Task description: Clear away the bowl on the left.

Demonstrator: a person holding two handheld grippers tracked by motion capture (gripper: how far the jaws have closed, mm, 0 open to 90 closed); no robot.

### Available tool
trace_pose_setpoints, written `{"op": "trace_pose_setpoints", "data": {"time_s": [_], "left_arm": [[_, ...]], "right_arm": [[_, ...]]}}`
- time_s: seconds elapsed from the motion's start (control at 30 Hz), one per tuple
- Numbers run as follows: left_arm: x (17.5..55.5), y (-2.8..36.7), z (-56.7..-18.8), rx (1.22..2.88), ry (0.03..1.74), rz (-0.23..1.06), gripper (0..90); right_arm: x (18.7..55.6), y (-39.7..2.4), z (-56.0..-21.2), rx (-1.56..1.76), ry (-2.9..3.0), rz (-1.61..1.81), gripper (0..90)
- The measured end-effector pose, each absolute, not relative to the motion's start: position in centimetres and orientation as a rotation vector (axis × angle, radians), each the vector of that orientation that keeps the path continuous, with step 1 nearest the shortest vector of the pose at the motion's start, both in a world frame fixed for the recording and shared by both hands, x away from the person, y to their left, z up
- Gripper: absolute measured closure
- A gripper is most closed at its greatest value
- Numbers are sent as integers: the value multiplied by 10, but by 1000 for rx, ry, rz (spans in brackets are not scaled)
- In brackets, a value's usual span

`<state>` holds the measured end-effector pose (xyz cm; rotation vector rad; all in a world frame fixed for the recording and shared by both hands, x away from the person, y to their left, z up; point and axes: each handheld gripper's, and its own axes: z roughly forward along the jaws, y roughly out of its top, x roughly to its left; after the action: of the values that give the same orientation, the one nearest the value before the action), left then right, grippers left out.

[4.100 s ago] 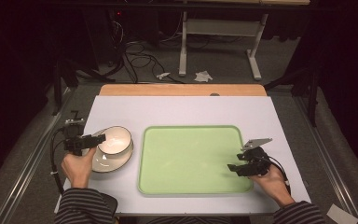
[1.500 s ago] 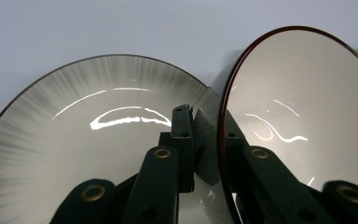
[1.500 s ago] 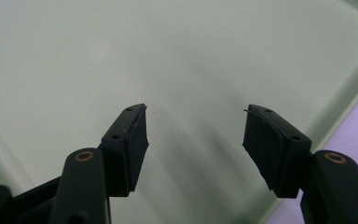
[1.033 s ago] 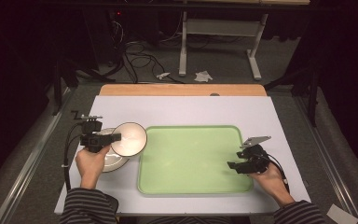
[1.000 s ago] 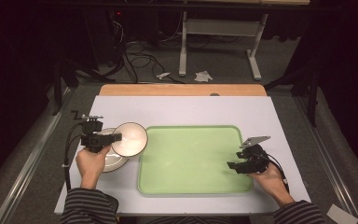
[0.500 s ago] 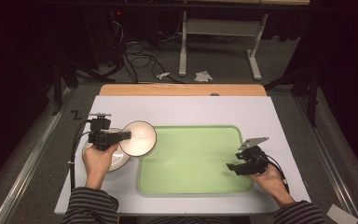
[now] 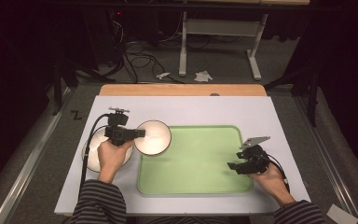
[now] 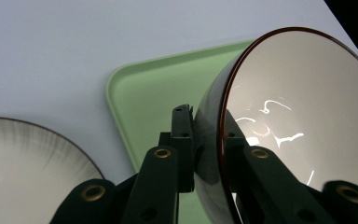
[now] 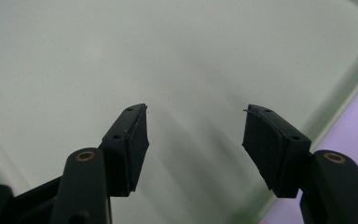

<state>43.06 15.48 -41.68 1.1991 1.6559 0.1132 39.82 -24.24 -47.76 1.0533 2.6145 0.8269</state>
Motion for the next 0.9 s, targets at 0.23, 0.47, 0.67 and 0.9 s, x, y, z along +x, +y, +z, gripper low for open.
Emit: {"op": "trace_pose_setpoints", "data": {"time_s": [0.23,0.47,0.67,0.9], "left_arm": [[432,138,-408,1248,1622,91,818],[439,122,-408,1281,1616,75,818],[445,102,-410,1305,1597,46,818],[453,81,-413,1346,1580,20,818]], "right_arm": [[397,-244,-476,1040,2595,841,415],[398,-244,-476,1041,2591,847,415],[397,-243,-476,1033,2591,842,415],[396,-245,-473,1032,2566,862,423]]}}
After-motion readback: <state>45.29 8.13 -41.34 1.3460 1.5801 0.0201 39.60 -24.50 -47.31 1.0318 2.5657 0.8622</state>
